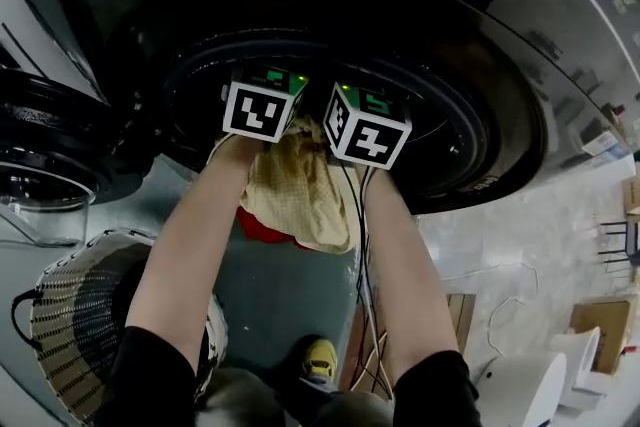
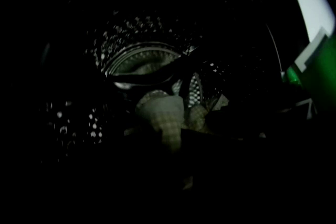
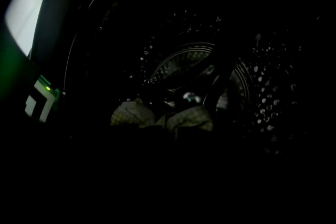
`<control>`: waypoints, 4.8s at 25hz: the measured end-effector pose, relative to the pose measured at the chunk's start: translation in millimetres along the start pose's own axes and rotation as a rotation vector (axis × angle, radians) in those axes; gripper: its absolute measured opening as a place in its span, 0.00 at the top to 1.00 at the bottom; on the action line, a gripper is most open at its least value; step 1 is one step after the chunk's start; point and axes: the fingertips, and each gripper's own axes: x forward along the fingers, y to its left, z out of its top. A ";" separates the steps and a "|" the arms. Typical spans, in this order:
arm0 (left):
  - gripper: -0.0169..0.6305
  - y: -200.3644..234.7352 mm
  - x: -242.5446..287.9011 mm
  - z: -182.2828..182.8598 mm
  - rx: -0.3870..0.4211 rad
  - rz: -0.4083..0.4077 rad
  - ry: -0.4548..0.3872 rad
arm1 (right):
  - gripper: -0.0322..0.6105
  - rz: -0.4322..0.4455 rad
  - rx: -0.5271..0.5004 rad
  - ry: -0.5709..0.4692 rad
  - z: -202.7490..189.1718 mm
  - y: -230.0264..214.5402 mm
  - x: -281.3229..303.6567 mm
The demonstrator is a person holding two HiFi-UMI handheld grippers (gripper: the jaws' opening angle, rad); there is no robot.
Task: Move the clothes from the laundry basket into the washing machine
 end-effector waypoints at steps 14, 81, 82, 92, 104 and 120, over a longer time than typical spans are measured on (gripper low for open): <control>0.60 -35.3 -38.0 26.2 0.118 -0.087 -0.062 | 0.65 -0.002 0.023 -0.085 22.5 3.3 -45.1; 0.86 -126.3 -189.8 -261.5 -0.085 -0.078 0.262 | 0.75 0.140 0.064 0.383 -302.3 60.2 -208.2; 0.89 -126.8 -190.6 -254.3 -0.069 -0.075 0.243 | 0.87 0.141 0.056 0.367 -297.6 62.5 -208.4; 0.91 -131.3 -207.3 -148.6 0.096 -0.066 -0.009 | 0.89 0.195 0.003 0.085 -169.6 67.2 -228.9; 0.91 -83.7 -168.3 11.7 0.271 -0.013 -0.205 | 0.90 0.141 -0.001 -0.126 3.4 53.7 -167.5; 0.71 -44.9 -57.2 16.4 0.209 0.021 -0.027 | 0.70 0.037 0.023 -0.047 8.6 0.7 -70.2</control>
